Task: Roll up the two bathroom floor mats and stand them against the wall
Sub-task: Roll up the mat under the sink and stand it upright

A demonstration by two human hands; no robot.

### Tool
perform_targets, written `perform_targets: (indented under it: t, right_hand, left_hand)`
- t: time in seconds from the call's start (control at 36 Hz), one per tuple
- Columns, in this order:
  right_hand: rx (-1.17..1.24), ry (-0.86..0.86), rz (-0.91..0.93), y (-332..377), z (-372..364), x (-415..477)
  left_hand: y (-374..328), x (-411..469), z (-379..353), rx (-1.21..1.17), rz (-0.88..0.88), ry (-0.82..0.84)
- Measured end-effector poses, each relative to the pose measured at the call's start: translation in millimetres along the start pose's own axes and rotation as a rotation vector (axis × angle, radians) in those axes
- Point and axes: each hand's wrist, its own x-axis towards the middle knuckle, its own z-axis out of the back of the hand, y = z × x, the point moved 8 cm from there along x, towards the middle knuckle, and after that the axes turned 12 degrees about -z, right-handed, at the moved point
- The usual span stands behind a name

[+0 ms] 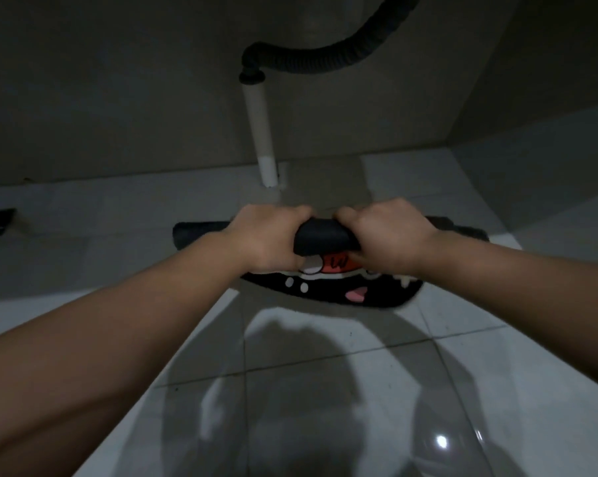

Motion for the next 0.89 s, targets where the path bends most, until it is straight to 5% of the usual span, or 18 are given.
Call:
perform_targets:
  t: [0.11,0.22,0.28,0.36,0.42,0.53,0.64,0.72,0.89]
  right_hand:
    - [-0.089,-0.203,0.143,7,-2,-11]
    - [-0.116,-0.198,0.114,4,-4,-10]
    - [-0.028,-0.034,0.049,0,-9,-4]
    - [0.308,0.468,-0.162,-11,-30,-1]
    - [0.470,0.606,-0.214,-12,-34,-3]
    - [0.394,0.466,-0.220,-18,-26,0]
    - [-0.043,-0.010,0.043,-5,-10,-5]
    - [-0.096,-0.178,0.155,4,-7,-11]
    - [-0.014,0.039,0.083,-1,-17,0]
  left_hand:
    - [5,0,-10,-0.267,0.059,0.064]
    - [2,-2,-3,-0.044,0.055,0.020]
    - [-4,-4,4,0.126,0.010,-0.063]
    - [-14,-8,9,0.293,-0.044,-0.162]
    - [-18,-9,12,0.325,-0.064,-0.216]
    - [-17,-4,14,0.278,-0.062,-0.199]
    - [-5,3,-2,-0.006,0.009,0.049]
    - [0,0,-13,-0.237,0.059,0.104]
    - [-6,-3,0,0.140,0.014,-0.042]
